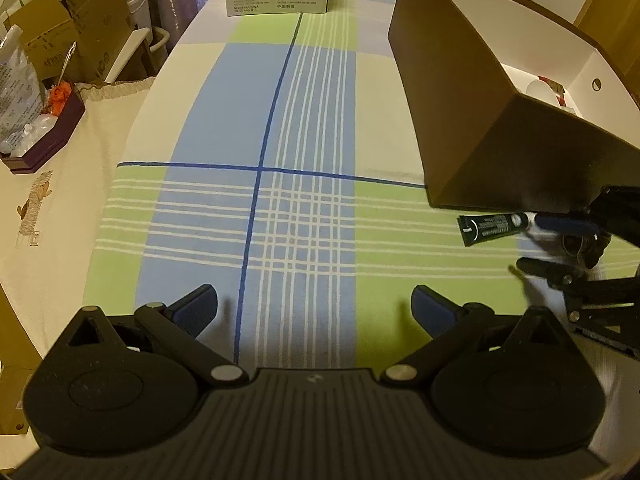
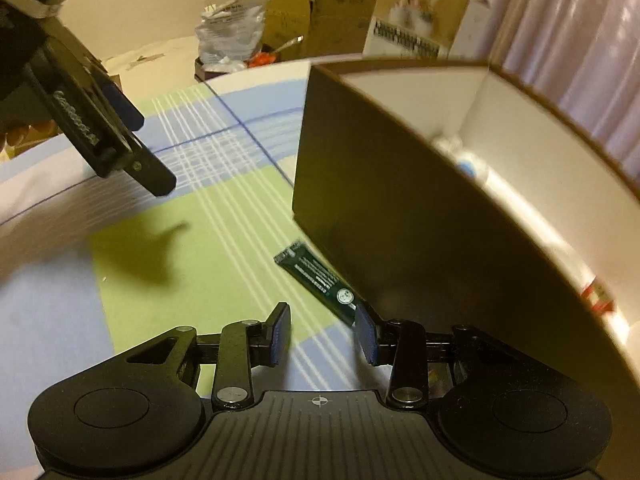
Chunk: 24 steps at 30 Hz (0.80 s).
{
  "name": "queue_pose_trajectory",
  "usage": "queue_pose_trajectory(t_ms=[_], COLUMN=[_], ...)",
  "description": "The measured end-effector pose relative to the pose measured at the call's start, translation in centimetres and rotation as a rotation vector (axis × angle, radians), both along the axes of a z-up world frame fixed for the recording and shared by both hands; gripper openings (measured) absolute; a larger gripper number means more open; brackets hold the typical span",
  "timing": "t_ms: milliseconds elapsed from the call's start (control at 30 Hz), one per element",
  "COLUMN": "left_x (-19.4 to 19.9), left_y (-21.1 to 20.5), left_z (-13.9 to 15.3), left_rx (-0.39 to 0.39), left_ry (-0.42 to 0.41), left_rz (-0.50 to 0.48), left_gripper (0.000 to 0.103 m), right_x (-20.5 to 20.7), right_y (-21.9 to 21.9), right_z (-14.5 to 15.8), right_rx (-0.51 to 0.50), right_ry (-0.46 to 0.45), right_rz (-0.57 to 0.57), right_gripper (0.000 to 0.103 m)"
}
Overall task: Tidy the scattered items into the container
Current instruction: 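Grasp the green tube with the right tool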
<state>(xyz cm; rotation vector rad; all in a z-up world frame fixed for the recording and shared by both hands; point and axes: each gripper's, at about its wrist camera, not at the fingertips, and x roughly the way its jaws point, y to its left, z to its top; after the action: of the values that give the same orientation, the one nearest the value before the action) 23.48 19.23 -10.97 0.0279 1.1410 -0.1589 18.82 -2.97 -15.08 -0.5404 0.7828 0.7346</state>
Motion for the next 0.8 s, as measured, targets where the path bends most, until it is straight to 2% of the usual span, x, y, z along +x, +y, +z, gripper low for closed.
queue_pose_trajectory(t_ms=[67,167,267,367,400,500,700,733,767,800], left_x=[0.0,0.0,-0.2,-0.2,-0.2,-0.2,-0.3,-0.4,-0.4,-0.4], left_y=[0.0,-0.2,-0.2,-0.1,-0.1,-0.2,-0.5,-0.5,-0.5,-0.4], left_z=[0.0,0.0,0.1,-0.1,-0.1,-0.1,0.1,0.1,0.2,0.2], left_rx=[-0.001,0.000,-0.001,0.002,0.002,-0.002,-0.003,-0.001,0.001,0.002], left_ry=[0.002,0.003,0.000,0.005,0.006,0.005,0.003,0.001,0.000,0.000], left_rz=[0.000,-0.004,-0.006,0.000,0.002,0.001,-0.010,-0.013,-0.014,-0.013], left_gripper=[0.102,0.102,0.102,0.102,0.102,0.102,0.102,0.102,0.102,0.102], right_x=[0.1,0.8,0.7,1.3,1.1,0.6,1.9,1.8,1.7,1.8], right_y=[0.2,0.6,1.5,0.8,0.7,1.0,1.6,1.7,1.8,2.0], right_z=[0.0,-1.0,-1.7,-1.1,-0.9,-0.4,-0.6,-0.6,-0.7,-0.8], right_rx=[-0.009,-0.037,-0.045,-0.003,-0.003,-0.006,0.041,0.046,0.055,0.068], right_ry=[-0.031,-0.013,-0.033,0.078,0.088,0.044,0.103,0.115,0.128,0.148], right_rz=[-0.004,0.009,0.017,-0.008,-0.001,0.006,-0.039,-0.039,-0.039,-0.043], right_gripper=[0.043,0.043,0.043,0.042,0.042,0.042,0.041,0.036,0.019,0.019])
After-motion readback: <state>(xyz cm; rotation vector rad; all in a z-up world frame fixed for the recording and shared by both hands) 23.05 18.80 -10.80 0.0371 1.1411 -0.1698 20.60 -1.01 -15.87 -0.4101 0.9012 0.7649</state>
